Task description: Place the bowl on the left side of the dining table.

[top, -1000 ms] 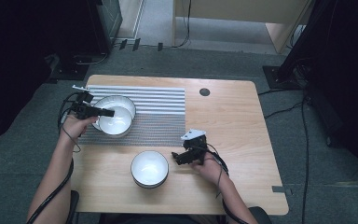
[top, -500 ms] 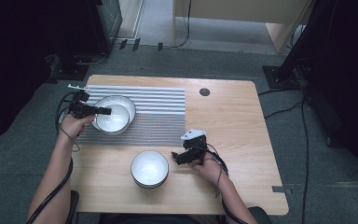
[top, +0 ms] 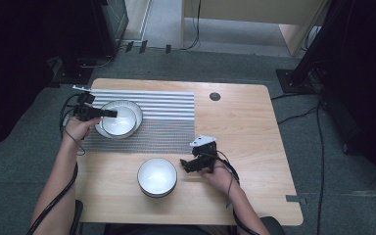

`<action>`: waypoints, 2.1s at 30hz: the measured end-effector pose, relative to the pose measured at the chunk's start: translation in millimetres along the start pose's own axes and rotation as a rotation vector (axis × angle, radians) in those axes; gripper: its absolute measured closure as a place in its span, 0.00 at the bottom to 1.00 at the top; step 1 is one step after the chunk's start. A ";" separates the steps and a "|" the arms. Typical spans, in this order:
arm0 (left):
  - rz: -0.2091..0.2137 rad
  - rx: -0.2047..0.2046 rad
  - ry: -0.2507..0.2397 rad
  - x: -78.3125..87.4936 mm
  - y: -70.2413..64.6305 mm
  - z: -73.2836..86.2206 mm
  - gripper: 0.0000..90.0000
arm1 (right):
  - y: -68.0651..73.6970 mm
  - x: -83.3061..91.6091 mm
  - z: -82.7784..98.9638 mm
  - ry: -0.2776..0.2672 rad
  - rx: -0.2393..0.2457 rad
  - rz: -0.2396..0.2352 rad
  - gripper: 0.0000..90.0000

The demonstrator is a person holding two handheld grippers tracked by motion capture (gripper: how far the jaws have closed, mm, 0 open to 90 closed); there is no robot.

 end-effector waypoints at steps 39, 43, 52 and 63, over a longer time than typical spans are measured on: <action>-0.058 0.058 -0.021 -7.6 36.1 -5.6 0.86 | 0.2 0.1 0.0 0.002 -0.003 0.002 0.00; -0.067 0.053 -0.024 -5.4 36.8 -4.6 0.86 | 0.2 0.1 0.0 0.002 -0.003 0.001 0.00; -0.083 0.043 -0.028 -3.6 37.1 -1.7 0.80 | 0.3 0.1 0.1 0.002 -0.003 0.002 0.00; -0.047 0.063 -0.026 -4.6 31.3 -1.4 0.55 | 0.2 0.1 0.1 0.002 -0.003 0.001 0.00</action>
Point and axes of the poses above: each handheld gripper's, and its own axes: x roughly backward along the jaws, z roughly out of its underside, y roughly to its left, the point moved 4 cm from there along -x, roughly forward along the jaws, and after that the axes turned 15 degrees about z, right-handed, at the moved point
